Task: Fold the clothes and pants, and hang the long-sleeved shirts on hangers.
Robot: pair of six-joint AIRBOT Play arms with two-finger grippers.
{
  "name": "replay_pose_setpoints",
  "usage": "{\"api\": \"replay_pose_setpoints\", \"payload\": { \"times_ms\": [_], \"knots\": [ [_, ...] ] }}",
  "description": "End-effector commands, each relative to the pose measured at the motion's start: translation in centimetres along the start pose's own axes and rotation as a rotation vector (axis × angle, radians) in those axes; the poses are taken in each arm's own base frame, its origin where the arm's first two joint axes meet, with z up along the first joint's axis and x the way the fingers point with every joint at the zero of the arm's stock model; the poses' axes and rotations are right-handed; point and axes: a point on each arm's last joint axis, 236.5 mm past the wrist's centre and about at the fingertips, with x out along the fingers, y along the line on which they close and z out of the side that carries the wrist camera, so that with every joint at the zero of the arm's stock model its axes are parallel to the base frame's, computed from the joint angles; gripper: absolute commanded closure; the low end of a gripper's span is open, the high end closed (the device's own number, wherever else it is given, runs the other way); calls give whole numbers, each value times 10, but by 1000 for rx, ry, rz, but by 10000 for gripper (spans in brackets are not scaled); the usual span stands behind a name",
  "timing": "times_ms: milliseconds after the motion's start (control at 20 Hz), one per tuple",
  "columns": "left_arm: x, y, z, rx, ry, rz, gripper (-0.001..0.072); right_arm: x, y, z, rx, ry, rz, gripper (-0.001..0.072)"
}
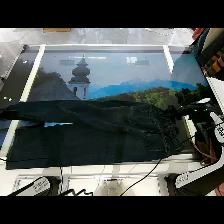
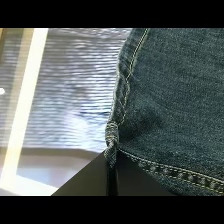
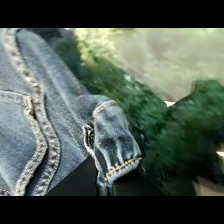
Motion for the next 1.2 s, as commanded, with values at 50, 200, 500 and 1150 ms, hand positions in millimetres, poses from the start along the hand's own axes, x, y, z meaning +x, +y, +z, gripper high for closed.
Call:
{"api": "replay_pose_setpoints", "payload": {
  "times_ms": [50,200,500,1150],
  "knots": [
    [0,-3,5,-37,-21,-14,684,-10,5,39,-47,-127,-21,656],
    [-2,0,30,-22,-111,21,685,-52,19,111,-80,-395,-61,657],
    [-22,-56,142,90,-498,52,686,-158,32,207,-114,-846,-209,657],
    [23,-167,56,364,4,-244,687,-190,8,225,-90,-982,-334,656]
  ]
}}
